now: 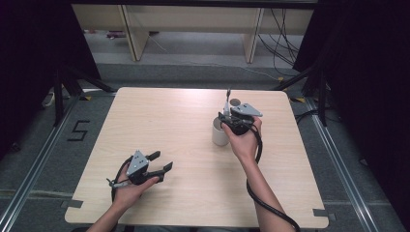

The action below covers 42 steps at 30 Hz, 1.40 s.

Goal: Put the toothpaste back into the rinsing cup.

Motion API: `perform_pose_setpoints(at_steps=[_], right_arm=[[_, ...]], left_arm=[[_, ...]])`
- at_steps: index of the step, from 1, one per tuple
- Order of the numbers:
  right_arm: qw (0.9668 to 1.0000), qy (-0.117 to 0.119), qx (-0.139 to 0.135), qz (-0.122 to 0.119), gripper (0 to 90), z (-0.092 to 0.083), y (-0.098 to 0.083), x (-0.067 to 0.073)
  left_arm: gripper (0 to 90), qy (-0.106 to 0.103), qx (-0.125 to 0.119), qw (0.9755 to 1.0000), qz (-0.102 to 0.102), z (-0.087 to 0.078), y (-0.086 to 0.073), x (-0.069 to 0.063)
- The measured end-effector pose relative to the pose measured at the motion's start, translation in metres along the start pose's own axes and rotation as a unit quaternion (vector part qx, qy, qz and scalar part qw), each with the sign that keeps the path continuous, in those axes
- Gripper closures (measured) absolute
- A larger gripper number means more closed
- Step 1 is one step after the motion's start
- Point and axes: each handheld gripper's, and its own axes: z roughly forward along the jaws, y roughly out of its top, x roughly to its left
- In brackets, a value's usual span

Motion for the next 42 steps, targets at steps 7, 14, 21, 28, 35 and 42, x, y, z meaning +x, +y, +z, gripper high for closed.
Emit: perform_pose_setpoints(at_steps=[7, 14, 21, 28, 35, 42], right_arm=[[0.9999, 0.012, 0.006, -0.007, 40.9, -0.003, -0.001, 0.003], [0.9995, 0.020, 0.021, -0.015, 36.9, -0.016, -0.001, -0.002], [0.9989, 0.029, 0.033, -0.015, 36.7, -0.029, -0.005, -0.004], [0.9991, 0.032, 0.027, -0.012, 37.2, -0.042, -0.009, -0.008], [0.9989, 0.034, 0.028, -0.017, 37.6, -0.052, -0.013, -0.010], [0.9989, 0.030, 0.031, -0.020, 37.8, -0.063, -0.023, -0.013]], left_arm=[[32.6, 0.001, 0.001, 1.0000, 0.001, 0.000, 0.000, 0.000], [32.7, -0.003, -0.003, 1.0000, 0.000, 0.001, 0.000, 0.000], [32.7, 0.001, 0.001, 1.0000, 0.000, 0.000, 0.000, 0.000], [32.8, 0.003, 0.002, 1.0000, 0.000, 0.000, 0.000, 0.000], [32.8, 0.001, -0.002, 1.0000, -0.001, 0.001, 0.000, 0.000], [32.8, 0.005, 0.002, 1.0000, 0.000, 0.000, 0.000, 0.000]])
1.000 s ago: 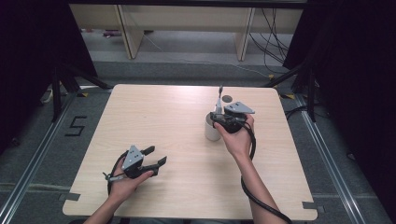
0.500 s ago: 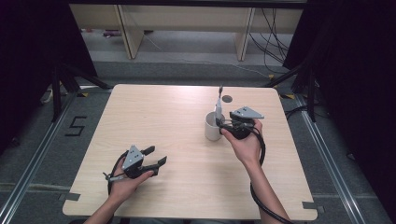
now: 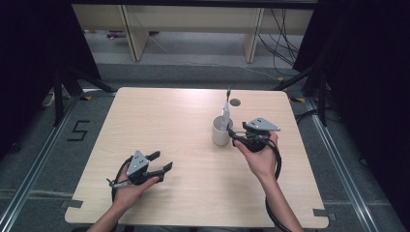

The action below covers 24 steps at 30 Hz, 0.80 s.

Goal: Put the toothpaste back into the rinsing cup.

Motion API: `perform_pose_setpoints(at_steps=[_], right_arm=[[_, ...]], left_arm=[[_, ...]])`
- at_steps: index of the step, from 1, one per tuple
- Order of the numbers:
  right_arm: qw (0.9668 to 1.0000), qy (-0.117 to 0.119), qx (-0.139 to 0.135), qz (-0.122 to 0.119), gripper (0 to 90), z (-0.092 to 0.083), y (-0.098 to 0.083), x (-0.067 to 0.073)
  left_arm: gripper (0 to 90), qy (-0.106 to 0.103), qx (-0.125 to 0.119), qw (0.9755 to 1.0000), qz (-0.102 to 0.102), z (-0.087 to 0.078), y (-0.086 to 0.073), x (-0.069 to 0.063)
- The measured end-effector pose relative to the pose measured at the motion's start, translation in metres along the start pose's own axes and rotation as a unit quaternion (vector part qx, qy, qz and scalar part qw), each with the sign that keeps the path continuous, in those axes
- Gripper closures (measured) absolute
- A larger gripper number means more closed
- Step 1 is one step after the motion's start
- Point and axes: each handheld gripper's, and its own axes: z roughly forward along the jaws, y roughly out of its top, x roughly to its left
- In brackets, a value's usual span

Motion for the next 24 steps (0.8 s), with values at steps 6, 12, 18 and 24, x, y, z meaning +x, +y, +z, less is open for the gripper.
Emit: perform_pose_setpoints(at_steps=[6, 12, 18, 24], right_arm=[[0.9998, -0.001, -0.004, 0.018, 38.1, -0.012, -0.010, -0.004], [0.9999, -0.006, -0.004, 0.014, 38.1, -0.024, -0.020, -0.008], [0.9999, -0.016, -0.002, 0.003, 38.1, -0.032, -0.029, -0.012], [0.9996, -0.019, 0.002, 0.020, 38.0, -0.042, -0.041, -0.015]], left_arm=[[32.8, -0.002, -0.004, 1.0000, -0.001, 0.001, 0.000, 0.000], [32.8, -0.001, -0.003, 1.0000, -0.001, 0.000, 0.000, 0.000], [32.8, 0.001, -0.001, 1.0000, 0.000, 0.000, 0.000, 0.000], [32.8, 0.001, -0.001, 1.0000, 0.000, 0.000, 0.000, 0.000]])
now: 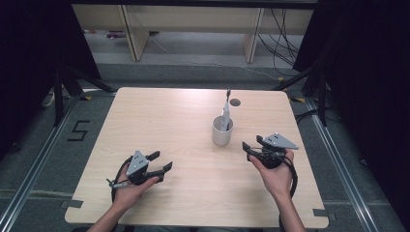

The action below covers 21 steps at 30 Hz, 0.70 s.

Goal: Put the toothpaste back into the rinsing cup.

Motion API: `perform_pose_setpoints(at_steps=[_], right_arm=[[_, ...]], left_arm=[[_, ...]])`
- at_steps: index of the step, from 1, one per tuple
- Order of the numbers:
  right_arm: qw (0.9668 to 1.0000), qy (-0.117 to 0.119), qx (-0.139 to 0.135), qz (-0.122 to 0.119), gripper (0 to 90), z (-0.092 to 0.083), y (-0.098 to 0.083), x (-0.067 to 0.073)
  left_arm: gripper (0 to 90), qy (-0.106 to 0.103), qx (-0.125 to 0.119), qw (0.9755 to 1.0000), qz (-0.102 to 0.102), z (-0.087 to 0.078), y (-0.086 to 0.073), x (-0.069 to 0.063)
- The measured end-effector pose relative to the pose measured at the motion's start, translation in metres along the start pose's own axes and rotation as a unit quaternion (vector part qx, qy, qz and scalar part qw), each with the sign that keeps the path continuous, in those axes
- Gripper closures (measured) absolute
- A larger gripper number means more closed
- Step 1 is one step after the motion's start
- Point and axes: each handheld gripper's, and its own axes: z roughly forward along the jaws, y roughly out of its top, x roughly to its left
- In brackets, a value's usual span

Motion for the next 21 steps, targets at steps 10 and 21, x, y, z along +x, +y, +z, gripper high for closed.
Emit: perform_pose_setpoints(at_steps=[10, 21], right_arm=[[0.9998, -0.007, 0.007, 0.019, 38.0, -0.015, -0.026, -0.013], [0.9990, -0.033, -0.003, 0.029, 38.1, -0.021, -0.060, -0.026]], left_arm=[[32.7, 0.000, 0.000, 1.0000, -0.001, 0.000, 0.000, 0.000], [32.6, 0.003, -0.002, 1.0000, 0.000, 0.000, 0.000, 0.000]])
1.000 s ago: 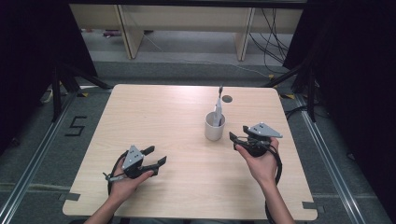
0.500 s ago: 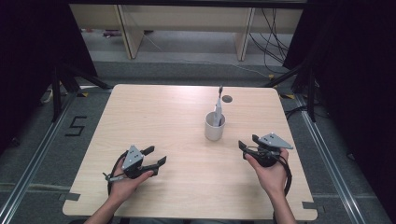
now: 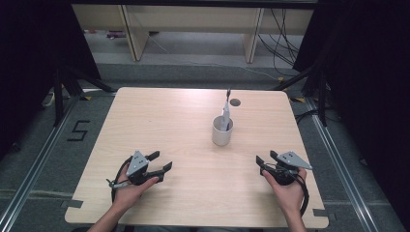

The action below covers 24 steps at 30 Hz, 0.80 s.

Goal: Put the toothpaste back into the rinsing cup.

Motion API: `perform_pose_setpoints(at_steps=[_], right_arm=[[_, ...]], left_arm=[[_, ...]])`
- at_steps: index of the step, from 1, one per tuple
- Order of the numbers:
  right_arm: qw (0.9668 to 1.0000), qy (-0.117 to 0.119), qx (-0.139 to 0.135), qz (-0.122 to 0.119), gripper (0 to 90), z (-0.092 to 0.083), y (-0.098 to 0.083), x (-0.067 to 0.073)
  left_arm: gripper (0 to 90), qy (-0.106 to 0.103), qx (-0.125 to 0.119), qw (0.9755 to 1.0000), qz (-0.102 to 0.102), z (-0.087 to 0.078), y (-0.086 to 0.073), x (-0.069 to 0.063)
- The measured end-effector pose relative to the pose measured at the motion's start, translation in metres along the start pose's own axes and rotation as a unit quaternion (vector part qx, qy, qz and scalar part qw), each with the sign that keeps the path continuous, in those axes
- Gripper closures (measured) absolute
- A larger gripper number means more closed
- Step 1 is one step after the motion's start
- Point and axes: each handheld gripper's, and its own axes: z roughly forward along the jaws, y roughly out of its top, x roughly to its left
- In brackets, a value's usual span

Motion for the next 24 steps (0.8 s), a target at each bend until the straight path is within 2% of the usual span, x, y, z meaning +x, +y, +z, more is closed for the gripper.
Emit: perform_pose_setpoints(at_steps=[1, 2, 3, 5, 6, 7, 8, 9, 10, 11, 14, 15, 18, 20, 24], right_arm=[[0.9999, -0.001, -0.007, 0.014, 38.1, 0.000, -0.003, 0.001], [0.9998, -0.002, 0.002, 0.020, 38.1, -0.001, -0.004, 0.001], [0.9999, -0.008, -0.010, -0.001, 38.1, 0.001, -0.006, -0.002], [0.9998, -0.001, -0.011, 0.016, 38.1, 0.002, -0.009, -0.001], [0.9999, -0.012, -0.011, -0.002, 38.1, 0.002, -0.009, -0.003], [0.9997, -0.002, -0.010, 0.021, 38.1, 0.002, -0.011, 0.000], [0.9998, -0.004, -0.017, 0.012, 38.1, 0.003, -0.011, -0.002], [0.9995, -0.006, -0.017, 0.028, 38.1, 0.003, -0.012, 0.000], [0.9996, -0.010, -0.024, 0.007, 38.1, 0.004, -0.013, -0.003], [0.9997, -0.009, -0.023, 0.007, 38.1, 0.003, -0.013, -0.003], [0.9996, -0.003, -0.026, 0.013, 38.1, 0.004, -0.014, -0.003], [0.9995, -0.011, -0.029, 0.011, 38.1, 0.004, -0.014, -0.003], [0.9992, -0.012, -0.036, 0.015, 38.1, 0.005, -0.015, -0.003], [0.9991, -0.009, -0.030, 0.030, 38.1, 0.003, -0.016, 0.000], [0.9990, -0.003, -0.030, 0.032, 38.0, 0.004, -0.016, 0.000]], left_arm=[[32.6, 0.000, 0.001, 1.0000, 0.001, 0.000, 0.000, 0.000], [32.6, 0.000, 0.002, 1.0000, 0.001, 0.000, 0.000, 0.000], [32.6, -0.001, 0.001, 1.0000, 0.001, 0.000, 0.000, 0.000], [32.6, -0.001, 0.001, 1.0000, 0.001, 0.000, 0.000, 0.000], [32.6, -0.001, 0.001, 1.0000, 0.001, 0.000, 0.000, 0.000], [32.6, -0.001, 0.001, 1.0000, 0.001, 0.000, 0.000, 0.000], [32.6, 0.000, 0.000, 1.0000, 0.001, 0.000, 0.000, 0.000], [32.6, -0.001, 0.000, 1.0000, 0.002, 0.000, 0.000, 0.000], [32.6, -0.002, -0.002, 1.0000, 0.003, 0.000, 0.000, 0.000], [32.6, 0.000, 0.001, 1.0000, 0.005, 0.000, 0.000, -0.001], [32.7, 0.001, -0.001, 1.0000, 0.005, -0.001, 0.000, -0.001], [32.7, 0.002, -0.002, 1.0000, 0.005, -0.001, 0.000, -0.001], [32.8, 0.005, -0.006, 1.0000, 0.006, -0.001, -0.001, -0.002], [32.9, 0.006, -0.004, 0.9999, 0.010, -0.001, 0.000, -0.002], [32.8, 0.006, -0.002, 0.9999, 0.010, -0.001, 0.000, -0.002]])
